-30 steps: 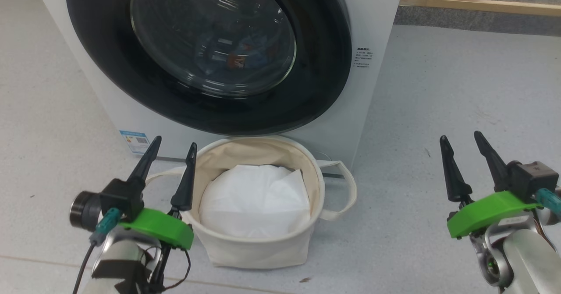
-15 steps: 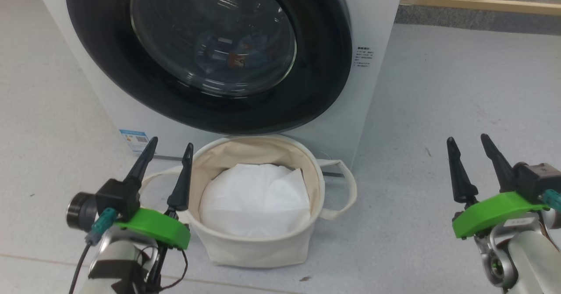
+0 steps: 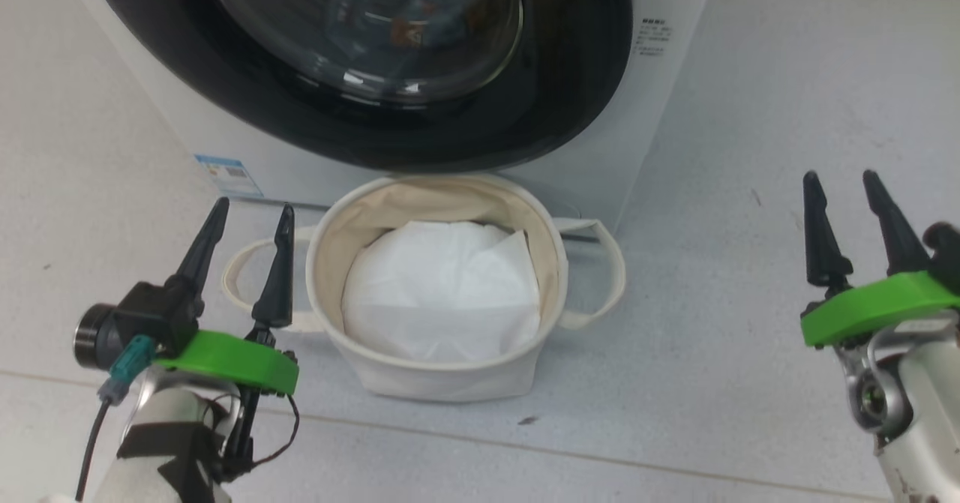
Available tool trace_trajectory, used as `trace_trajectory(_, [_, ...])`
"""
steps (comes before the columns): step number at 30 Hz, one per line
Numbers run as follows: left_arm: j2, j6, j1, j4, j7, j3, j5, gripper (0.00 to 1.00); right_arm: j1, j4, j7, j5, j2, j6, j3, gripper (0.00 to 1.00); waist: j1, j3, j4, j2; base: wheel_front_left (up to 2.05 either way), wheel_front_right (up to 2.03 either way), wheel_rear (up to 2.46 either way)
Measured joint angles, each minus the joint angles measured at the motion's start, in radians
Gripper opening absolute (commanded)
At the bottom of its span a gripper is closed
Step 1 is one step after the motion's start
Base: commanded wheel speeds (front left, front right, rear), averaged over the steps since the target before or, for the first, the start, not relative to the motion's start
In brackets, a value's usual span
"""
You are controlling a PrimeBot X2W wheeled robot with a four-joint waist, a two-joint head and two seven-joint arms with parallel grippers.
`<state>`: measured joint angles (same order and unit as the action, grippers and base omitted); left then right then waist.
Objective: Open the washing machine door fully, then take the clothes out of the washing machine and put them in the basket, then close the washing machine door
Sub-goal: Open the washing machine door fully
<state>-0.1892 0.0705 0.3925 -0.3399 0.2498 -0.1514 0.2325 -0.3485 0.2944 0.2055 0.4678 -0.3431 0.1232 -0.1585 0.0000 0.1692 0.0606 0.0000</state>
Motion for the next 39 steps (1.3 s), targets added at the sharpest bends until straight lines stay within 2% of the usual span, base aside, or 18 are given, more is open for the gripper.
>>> trace_trajectory(8, [0.002, -0.006, 0.028, 0.017, 0.0, 0.005, 0.007, 1.0, -0.093, 0.008, 0.022, 0.089, -0.013, 0.0, 0.002, 0.99, 0.0, 0.089, 0.006, 0.0, 0.0, 0.0, 0.0])
trace_trajectory(9, [0.002, -0.006, 0.031, 0.02, 0.0, 0.006, 0.007, 1.0, -0.104, 0.009, 0.024, 0.111, -0.013, 0.0, 0.004, 0.88, 0.0, 0.096, 0.007, 0.0, 0.0, 0.0, 0.0])
trace_trajectory(10, [0.002, -0.006, 0.034, 0.022, 0.0, 0.006, 0.007, 1.0, -0.115, 0.009, 0.026, 0.135, -0.014, 0.0, 0.007, 0.25, 0.0, 0.103, 0.007, 0.0, 0.0, 0.0, 0.0])
trace_trajectory(12, [0.003, -0.006, 0.04, 0.026, 0.0, 0.007, 0.007, 1.0, -0.138, 0.01, 0.031, 0.182, -0.014, 0.0, 0.02, 0.0, 0.0, 0.116, 0.009, 0.0, 0.0, 0.0, 0.0])
trace_trajectory(17, [0.009, -0.006, 0.049, 0.027, 0.0, 0.008, 0.007, 1.0, -0.193, 0.012, 0.027, 0.367, -0.017, 0.0, 0.035, 0.0, 0.0, 0.143, 0.016, 0.0, 0.0, 0.0, 0.0])
trace_trajectory(26, [0.012, -0.009, 0.053, 0.028, 0.0, 0.013, -0.002, 1.0, -0.308, 0.015, -0.101, 0.735, -0.025, 0.0, 0.057, 0.0, 0.0, 0.181, 0.029, 0.0, 0.0, 0.0, 0.0])
trace_trajectory(34, [0.013, -0.009, 0.064, 0.046, 0.0, 0.028, -0.011, 1.0, -0.369, -0.003, -0.205, 0.889, -0.031, 0.0, 0.031, 0.0, 0.0001, 0.224, 0.039, 0.0, 0.0, 0.0, 0.0])
trace_trajectory(39, [0.022, -0.009, 0.069, 0.058, 0.0, 0.033, -0.011, 1.0, -0.406, -0.015, -0.25, 0.941, -0.034, 0.0, 0.007, 0.0, 0.0001, 0.259, 0.042, 0.0, 0.0, 0.0, 0.0])
